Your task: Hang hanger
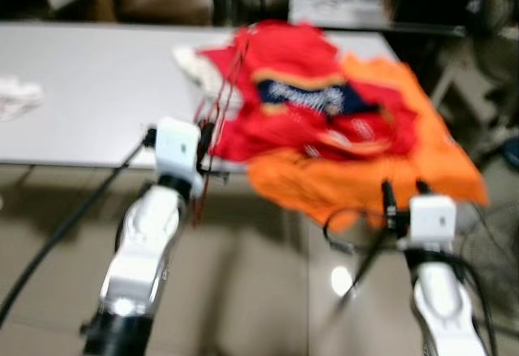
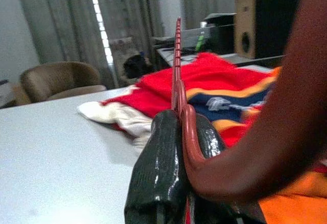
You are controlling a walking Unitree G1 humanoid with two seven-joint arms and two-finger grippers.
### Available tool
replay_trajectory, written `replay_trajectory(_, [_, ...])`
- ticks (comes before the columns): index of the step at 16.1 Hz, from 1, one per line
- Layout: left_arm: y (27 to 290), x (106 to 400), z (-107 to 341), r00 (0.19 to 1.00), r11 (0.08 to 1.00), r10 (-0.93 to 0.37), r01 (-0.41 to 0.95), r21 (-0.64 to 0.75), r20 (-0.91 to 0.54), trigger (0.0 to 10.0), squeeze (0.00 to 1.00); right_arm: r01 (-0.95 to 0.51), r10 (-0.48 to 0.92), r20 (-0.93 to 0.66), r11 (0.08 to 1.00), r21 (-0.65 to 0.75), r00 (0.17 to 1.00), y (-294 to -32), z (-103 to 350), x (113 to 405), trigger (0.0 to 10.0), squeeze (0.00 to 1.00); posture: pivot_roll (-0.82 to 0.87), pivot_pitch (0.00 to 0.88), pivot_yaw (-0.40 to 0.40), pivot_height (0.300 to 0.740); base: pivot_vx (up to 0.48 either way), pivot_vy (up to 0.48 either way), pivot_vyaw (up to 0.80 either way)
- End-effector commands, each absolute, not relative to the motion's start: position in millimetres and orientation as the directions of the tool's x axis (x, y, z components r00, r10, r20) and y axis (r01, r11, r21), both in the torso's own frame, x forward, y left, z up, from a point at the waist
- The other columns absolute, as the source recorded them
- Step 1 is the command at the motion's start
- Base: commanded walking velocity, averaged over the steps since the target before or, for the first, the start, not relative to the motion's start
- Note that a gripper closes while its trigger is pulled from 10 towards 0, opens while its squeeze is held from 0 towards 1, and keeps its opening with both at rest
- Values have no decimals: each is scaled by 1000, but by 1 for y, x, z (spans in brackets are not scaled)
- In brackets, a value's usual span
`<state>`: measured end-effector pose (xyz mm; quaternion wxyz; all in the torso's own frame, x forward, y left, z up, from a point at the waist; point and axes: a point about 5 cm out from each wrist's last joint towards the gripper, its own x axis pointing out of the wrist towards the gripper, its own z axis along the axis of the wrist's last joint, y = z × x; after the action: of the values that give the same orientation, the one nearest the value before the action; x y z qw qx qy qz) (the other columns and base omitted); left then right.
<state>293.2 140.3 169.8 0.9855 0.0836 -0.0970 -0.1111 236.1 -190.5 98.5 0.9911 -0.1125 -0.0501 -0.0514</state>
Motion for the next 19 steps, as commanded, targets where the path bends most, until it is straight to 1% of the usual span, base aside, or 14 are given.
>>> replay_trajectory(1, [127, 295, 187, 918, 937, -313, 257, 237, 245, 10000, 0, 167, -137, 140, 960, -226, 981, -201, 106, 234, 10000, 0, -150, 24, 21, 740, 480, 0, 0])
replay_trajectory(3, [116, 294, 201, 866, 893, -397, 288, 346, 303, 10000, 0, 170, -144, 123, 955, -244, 982, -202, 100, 225, 10000, 0, -160, 27, 31, 740, 480, 0, -391])
replay_trajectory(5, [117, 295, 202, 855, 873, -408, 263, 411, 320, 10000, 0, 137, -107, 124, 954, -265, 986, -196, 96, 212, 10000, 0, -172, 32, 39, 740, 409, 0, -728])
replay_trajectory(7, [120, 300, 203, 843, 832, -429, 229, 506, 324, 10000, 0, 91, -77, 71, 969, -230, 994, -193, 87, 203, 10000, 0, -185, 37, 46, 740, 0, 0, 0])
replay_trajectory(8, [114, 304, 207, 789, 704, -519, 177, 688, 328, 10000, 0, 83, -82, 12, 977, -197, 997, -195, 77, 197, 10000, 0, -189, 38, 50, 740, 0, 0, 0])
replay_trajectory(9, [107, 307, 208, 758, 654, -568, 180, 735, 320, 10000, 0, 92, -97, -18, 981, -172, 995, -197, 72, 195, 10000, 0, -192, 42, 52, 740, 0, 0, 0])
replay_trajectory(11, [102, 309, 208, 735, 614, -604, 181, 768, 309, 10000, 0, 95, -102, -37, 983, -155, 994, -196, 70, 195, 10000, 0, -200, 43, 58, 740, 0, 0, 0])
replay_trajectory(12, [97, 306, 207, 685, 513, -671, 154, 844, 283, 10000, 0, 94, -100, -35, 984, -152, 994, -196, 70, 196, 10000, 0, -208, 46, 57, 740, 0, 0, 0])
replay_trajectory(14, [96, 295, 206, 551, 259, -815, 65, 964, 182, 10000, 0, 90, -96, -33, 985, -149, 995, -198, 71, 197, 10000, 0, -211, 49, 55, 740, 0, 0, 0])
replay_trajectory(15, [99, 291, 205, 509, 204, -848, 57, 977, 147, 10000, 0, 87, -92, -33, 985, -149, 995, -199, 72, 198, 10000, 0, -211, 53, 57, 740, 0, 0, 0])
replay_trajectory(16, [102, 288, 202, 488, 169, -867, 108, 980, 96, 10000, 0, 86, -92, -36, 985, -150, 995, -200, 72, 198, 10000, 0, -215, 58, 58, 740, 0, 0, 0])
replay_trajectory(17, [106, 284, 200, 483, 164, -873, 167, 972, 64, 10000, 0, 86, -93, -38, 984, -153, 995, -201, 72, 198, 10000, 0, -219, 63, 64, 740, 0, 0, 0])
replay_trajectory(18, [107, 281, 197, 472, 138, -881, 163, 977, 46, 10000, 0, 87, -95, -40, 984, -153, 995, -202, 72, 198, 10000, 0, -217, 65, 64, 740, 0, 0, 0])
replay_trajectory(19, [106, 278, 187, 450, 73, -893, 176, 982, -14, 10000, 0, 94, -102, -50, 985, -147, 994, -203, 70, 198, 10000, 0, -210, 68, 63, 740, 0, 0, 0])
